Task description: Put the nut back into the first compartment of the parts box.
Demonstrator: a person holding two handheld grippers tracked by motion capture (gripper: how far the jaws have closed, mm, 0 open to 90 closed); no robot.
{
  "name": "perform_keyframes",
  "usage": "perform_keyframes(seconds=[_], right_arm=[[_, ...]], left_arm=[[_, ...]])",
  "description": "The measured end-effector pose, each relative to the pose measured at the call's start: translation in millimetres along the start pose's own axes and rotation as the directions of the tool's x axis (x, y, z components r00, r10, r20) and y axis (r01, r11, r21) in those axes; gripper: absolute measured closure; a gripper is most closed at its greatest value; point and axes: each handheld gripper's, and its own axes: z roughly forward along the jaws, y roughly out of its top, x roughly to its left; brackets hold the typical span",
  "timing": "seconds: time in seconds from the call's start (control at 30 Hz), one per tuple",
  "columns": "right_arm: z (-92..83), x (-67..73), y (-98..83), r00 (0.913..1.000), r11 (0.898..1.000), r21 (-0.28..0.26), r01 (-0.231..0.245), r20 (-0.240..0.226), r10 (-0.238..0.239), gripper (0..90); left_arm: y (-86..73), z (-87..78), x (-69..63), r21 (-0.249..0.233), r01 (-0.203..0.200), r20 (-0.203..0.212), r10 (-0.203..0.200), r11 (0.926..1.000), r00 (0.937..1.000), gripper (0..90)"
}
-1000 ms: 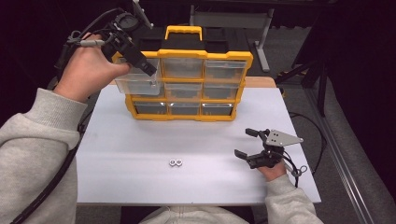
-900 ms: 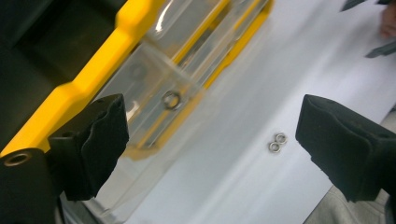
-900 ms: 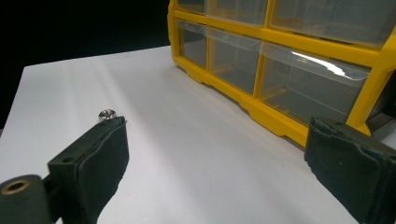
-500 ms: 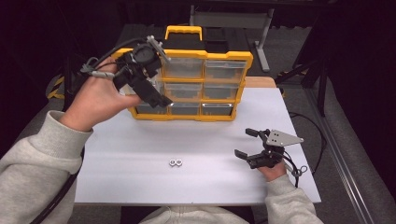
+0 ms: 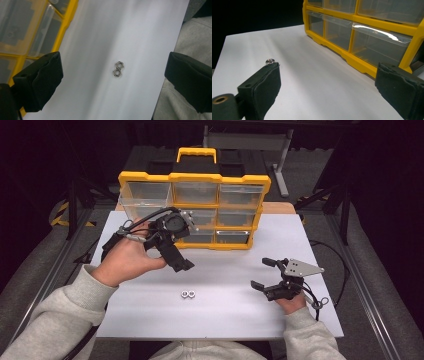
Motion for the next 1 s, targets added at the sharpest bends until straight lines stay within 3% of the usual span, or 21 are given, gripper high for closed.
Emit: perform_keyframes(seconds=[0.03, 0.1, 0.23, 0.4, 0.53, 0.83, 1.0], right_arm=[[-0.1, 0.0, 0.0, 1.0, 1.0, -0.001, -0.001, 0.001, 0.001, 7.2], [-0.1, 0.0, 0.0, 1.0, 1.0, -0.002, -0.001, -0.001, 0.001, 7.2], [0.2, 0.1, -0.1, 1.0, 1.0, -0.002, -0.001, -0.003, 0.001, 7.2], [-0.2, 0.4, 0.1, 1.0, 1.0, -0.001, 0.001, -0.002, -0.001, 7.2], [0.0, 0.6, 0.1, 1.0, 1.0, 0.001, 0.002, -0.001, -0.002, 7.1], [0.3, 0.5, 0.0, 1.0, 1.0, 0.001, 0.0, -0.002, 0.0, 7.1], [0.7, 0.7, -0.1, 1.0, 1.0, 0.003, 0.001, -0.005, -0.001, 7.1]], left_arm=[[0.0, 0.0, 0.0, 0.0, 0.0, 0.0, 0.0, 1.0, 1.0, 1.9], [-3.4, 16.7, -2.9, 0.007, -0.015, 0.011, 0.015, 0.9999, 0.9998, 1.1], [-7.8, 40.3, -7.2, 0.047, -0.01, 0.035, 0.009, 0.9988, 0.9993, 0.5], [-18.0, 64.8, -0.9, 0.062, 0.006, 0.074, -0.01, 0.9981, 0.9972, 0.7], [-27.5, 82.9, 2.9, 0.085, 0.024, 0.079, -0.031, 0.9961, 0.9964, 1.9], [-41.4, 113.4, 4.6, 0.115, 0.009, 0.087, -0.019, 0.9933, 0.996, 4.4], [-48.9, 142.9, -0.2, 0.182, -0.02, 0.103, 0.001, 0.9832, 0.9946, 4.8]])
